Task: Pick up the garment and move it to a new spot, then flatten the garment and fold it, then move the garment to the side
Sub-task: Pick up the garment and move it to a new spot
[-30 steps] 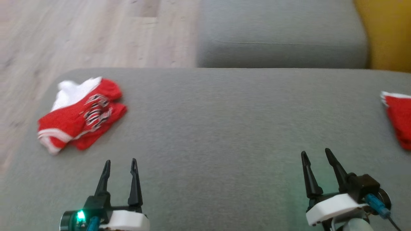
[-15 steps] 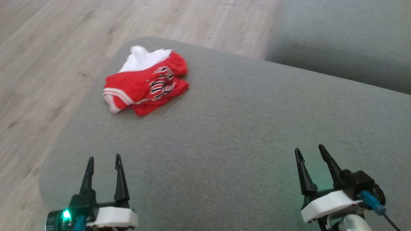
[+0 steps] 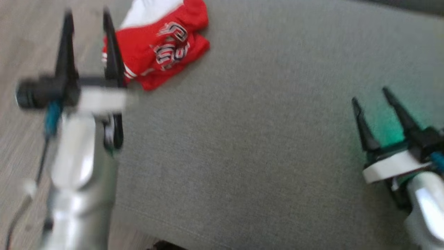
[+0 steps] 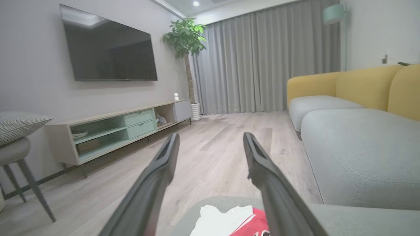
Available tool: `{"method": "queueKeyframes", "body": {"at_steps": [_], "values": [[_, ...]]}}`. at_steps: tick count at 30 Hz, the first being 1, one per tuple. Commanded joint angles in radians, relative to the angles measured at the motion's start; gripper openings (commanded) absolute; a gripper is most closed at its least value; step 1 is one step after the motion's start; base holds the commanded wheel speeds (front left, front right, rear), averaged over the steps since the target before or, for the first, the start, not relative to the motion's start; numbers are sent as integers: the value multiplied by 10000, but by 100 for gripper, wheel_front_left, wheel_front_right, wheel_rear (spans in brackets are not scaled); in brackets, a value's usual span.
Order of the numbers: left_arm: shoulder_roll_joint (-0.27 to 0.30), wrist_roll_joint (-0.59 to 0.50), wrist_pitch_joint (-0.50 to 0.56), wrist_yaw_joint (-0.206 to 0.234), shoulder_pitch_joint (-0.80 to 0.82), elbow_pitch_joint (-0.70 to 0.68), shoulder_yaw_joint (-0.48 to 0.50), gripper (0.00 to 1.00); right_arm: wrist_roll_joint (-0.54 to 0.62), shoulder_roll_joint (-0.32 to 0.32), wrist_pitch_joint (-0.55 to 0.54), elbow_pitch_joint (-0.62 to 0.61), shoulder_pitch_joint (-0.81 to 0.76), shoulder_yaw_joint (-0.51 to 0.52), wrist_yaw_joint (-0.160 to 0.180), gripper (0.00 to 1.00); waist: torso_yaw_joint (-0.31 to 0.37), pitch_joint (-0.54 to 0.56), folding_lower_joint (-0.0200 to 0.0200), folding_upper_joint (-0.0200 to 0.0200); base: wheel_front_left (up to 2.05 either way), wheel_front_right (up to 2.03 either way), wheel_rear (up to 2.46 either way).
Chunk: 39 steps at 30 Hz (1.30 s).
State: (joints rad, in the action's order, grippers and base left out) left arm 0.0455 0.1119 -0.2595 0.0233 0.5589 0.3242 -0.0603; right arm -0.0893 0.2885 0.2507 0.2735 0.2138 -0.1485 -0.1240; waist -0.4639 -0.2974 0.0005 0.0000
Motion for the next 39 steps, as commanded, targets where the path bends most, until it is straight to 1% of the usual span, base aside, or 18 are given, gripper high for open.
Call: {"method": "queueKeyframes", "body": {"at_steps": [1, 4, 5, 8, 10, 11, 14, 16, 18, 19, 20, 21, 25, 26, 29, 34, 35, 39], "values": [[271, -126, -23, -92, 701, 155, 416, 100, 99, 317, 110, -377, 239, -261, -67, 100, 288, -1665, -5, 0, 0, 0, 0], [521, -119, 181, -238, 2366, 2082, 449, 100, 127, 818, 111, -593, 613, -396, -67, 100, 549, -2281, -5, 0, 0, 0, 0], [641, -120, 491, -179, 2891, 2796, 505, 100, 135, 949, 111, -664, 708, -437, -67, 100, 655, -2424, -5, 0, 0, 0, 0], [1093, -153, 1939, 167, 4137, 4966, 695, 100, 140, 1187, 111, -919, 970, -477, -67, 100, 1069, -2789, -5, 0, 0, 0, 0], [1324, -45, 2665, 215, 4659, 6119, 822, 100, 171, 1284, 111, -1078, 1096, -511, -67, 100, 1368, -2981, -5, 0, 0, 0, 0], [1385, 89, 2951, 158, 4823, 6601, 919, 100, 184, 1313, 111, -1143, 1141, -498, -67, 100, 1496, -3057, -5, 0, 0, 0, 0], [1499, 516, 3768, -259, 5094, 7839, 1152, 100, 203, 1351, 111, -1280, 1192, -310, -67, 100, 1776, -3257, -5, 0, 0, 0, 0], [1533, 589, 4016, -398, 5175, 8350, 1141, 100, 230, 1365, 111, -1319, 1138, -109, -67, 100, 1839, -3319, -5, 0, 0, 0, 0], [1518, 710, 4012, -520, 5262, 8647, 1185, 100, 283, 1350, 111, -1343, 1083, 82, -67, 100, 1850, -3345, -5, 0, 0, 0, 0], [1522, 751, 3879, -553, 5297, 8719, 1200, 79, 306, 1322, 111, -1336, 1062, 144, -67, 100, 1845, -3323, -5, 0, 0, 0, 0], [1540, 756, 3695, -599, 5327, 8757, 1182, 4, 322, 1279, 111, -1319, 1045, 188, -67, 100, 1844, -3278, -5, 0, 0, 0, 0], [1539, 767, 3497, -640, 5358, 8777, 1166, 0, 334, 1221, 111, -1293, 1039, 212, -67, 100, 1846, -3199, -5, 0, 0, 0, 0], [1748, 707, 2352, -813, 5606, 8593, 1046, 0, 368, 862, 111, -1187, 1094, 102, -67, 100, 1950, -2631, -5, 0, 0, 0, 0], [1799, 698, 1708, -1079, 5764, 8397, 927, 0, 351, 626, 111, -1112, 1105, 35, -67, 100, 2079, -2177, -5, 0, 0, 0, 0], [1959, 454, 961, -1285, 6023, 8085, 542, 0, 290, 234, 111, -990, 1045, 10, -67, 100, 2369, -1404, -5, 0, 0, 0, 0], [1939, 163, 467, -1488, 6481, 7289, -244, 0, 203, -465, 111, -892, 669, 53, -67, 100, 3142, -66, -5, 0, 0, 0, 0], [1939, 163, 467, -1488, 6481, 7289, -244, 0, 203, -465, 111, -892, 669, 53, -67, 100, 3142, -66, -5, 0, 0, 0, 0], [1812, 110, 449, -1531, 6740, 6334, -1032, 0, 174, -958, 111, -979, 369, 97, -67, 100, 4035, 774, -5, 0, 0, 0, 0]]}}
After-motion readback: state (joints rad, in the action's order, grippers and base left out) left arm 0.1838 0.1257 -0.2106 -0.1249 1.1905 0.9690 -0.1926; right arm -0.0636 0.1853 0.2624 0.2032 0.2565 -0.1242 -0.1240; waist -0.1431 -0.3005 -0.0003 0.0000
